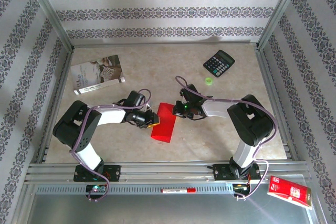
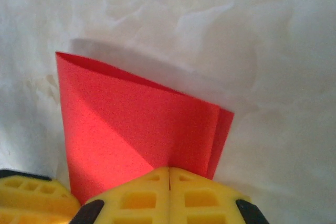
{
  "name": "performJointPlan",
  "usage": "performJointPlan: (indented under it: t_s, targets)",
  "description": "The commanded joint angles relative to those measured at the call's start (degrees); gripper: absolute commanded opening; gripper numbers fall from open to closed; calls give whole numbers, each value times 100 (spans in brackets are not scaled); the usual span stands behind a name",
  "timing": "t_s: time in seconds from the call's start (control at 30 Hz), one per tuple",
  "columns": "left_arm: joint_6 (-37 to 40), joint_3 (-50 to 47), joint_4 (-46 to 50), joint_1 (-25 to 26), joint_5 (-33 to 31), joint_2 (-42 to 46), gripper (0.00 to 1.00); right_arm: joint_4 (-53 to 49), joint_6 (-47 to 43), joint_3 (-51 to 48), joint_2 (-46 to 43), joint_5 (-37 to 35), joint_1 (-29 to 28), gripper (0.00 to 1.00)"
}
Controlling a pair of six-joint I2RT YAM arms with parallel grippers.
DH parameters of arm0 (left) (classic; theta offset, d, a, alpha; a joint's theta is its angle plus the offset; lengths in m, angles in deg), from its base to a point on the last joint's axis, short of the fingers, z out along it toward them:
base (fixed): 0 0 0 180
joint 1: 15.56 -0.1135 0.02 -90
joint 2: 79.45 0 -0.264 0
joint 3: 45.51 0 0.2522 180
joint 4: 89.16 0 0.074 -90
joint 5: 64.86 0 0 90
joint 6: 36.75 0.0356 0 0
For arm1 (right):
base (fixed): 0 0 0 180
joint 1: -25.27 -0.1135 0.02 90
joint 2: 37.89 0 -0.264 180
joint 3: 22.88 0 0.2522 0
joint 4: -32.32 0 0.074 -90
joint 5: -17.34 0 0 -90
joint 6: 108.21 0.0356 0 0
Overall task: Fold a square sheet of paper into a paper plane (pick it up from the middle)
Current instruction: First fold in half a square sheet of paper at the center of the table.
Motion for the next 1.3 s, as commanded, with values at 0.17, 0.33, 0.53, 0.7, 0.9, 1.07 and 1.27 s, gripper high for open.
performJointPlan:
  t_s: [0.17, 0.33, 0.53, 0.7, 0.9, 1.07, 1.27]
  targets:
    - [480, -244, 749, -230, -183, -236, 18, 323, 57, 409, -210, 827, -295, 12]
    - [547, -283, 672, -259, -108, -338, 11, 449, 224, 865, 440, 1038, -510, 4]
    - [585, -301, 653, -282, -48, -355, 3, 438, 283, 1263, 1028, 1187, -660, 1]
    - [641, -279, 738, -291, -111, -335, 0, 380, 336, 1385, 1397, 1187, -794, 0]
    - [847, -306, 1137, -281, -412, -326, 0, 25, 236, 1554, 1679, 886, -584, 0]
    - [945, -415, 1382, -184, -705, -412, 0, -293, 127, 1736, 1802, 578, -271, 0]
    - [849, -617, 1292, -36, -792, -559, 0, -449, 164, 1979, 2034, 436, 44, 0]
